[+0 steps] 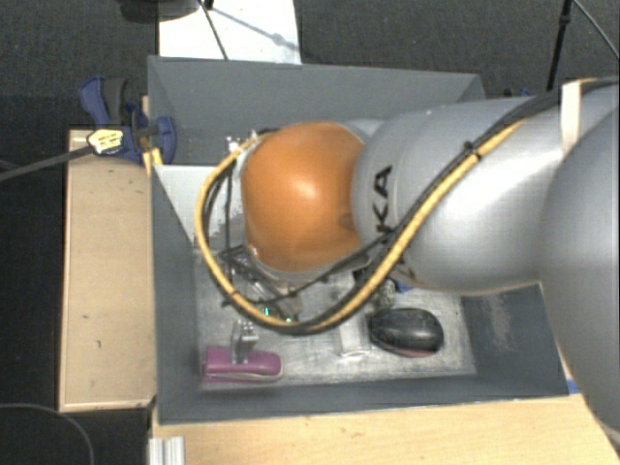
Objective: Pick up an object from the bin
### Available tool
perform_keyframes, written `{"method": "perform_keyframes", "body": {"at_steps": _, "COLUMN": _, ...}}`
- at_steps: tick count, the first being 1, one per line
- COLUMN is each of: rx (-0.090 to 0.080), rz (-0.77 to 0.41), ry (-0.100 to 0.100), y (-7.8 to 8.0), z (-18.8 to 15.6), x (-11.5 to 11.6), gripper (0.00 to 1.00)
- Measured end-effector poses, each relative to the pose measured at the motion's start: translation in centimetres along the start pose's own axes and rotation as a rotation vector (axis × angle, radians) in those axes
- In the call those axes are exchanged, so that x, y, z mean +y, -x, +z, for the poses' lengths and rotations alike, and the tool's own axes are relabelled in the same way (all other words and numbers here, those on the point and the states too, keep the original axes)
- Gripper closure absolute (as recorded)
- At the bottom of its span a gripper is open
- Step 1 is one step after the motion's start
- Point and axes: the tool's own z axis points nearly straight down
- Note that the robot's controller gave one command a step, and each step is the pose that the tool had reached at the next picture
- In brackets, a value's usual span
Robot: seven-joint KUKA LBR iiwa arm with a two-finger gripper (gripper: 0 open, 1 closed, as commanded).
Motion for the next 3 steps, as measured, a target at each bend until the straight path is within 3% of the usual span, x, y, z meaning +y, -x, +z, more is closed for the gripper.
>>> {"method": "perform_keyframes", "body": {"at_steps": 1, "rx": -0.029, "rz": -0.423, "ry": 0.003, "y": 0.0, "z": 13.5, "x": -4.4, "gripper": 0.0}}
{"method": "perform_keyframes", "body": {"at_steps": 2, "rx": -0.01, "rz": -0.299, "ry": 0.004, "y": -0.4, "z": 10.7, "x": 0.3, "gripper": 0.0}}
{"method": "perform_keyframes", "body": {"at_steps": 3, "rx": -0.005, "rz": -0.145, "ry": 0.0, "y": -0.4, "z": 10.7, "x": -3.6, "gripper": 0.0}}
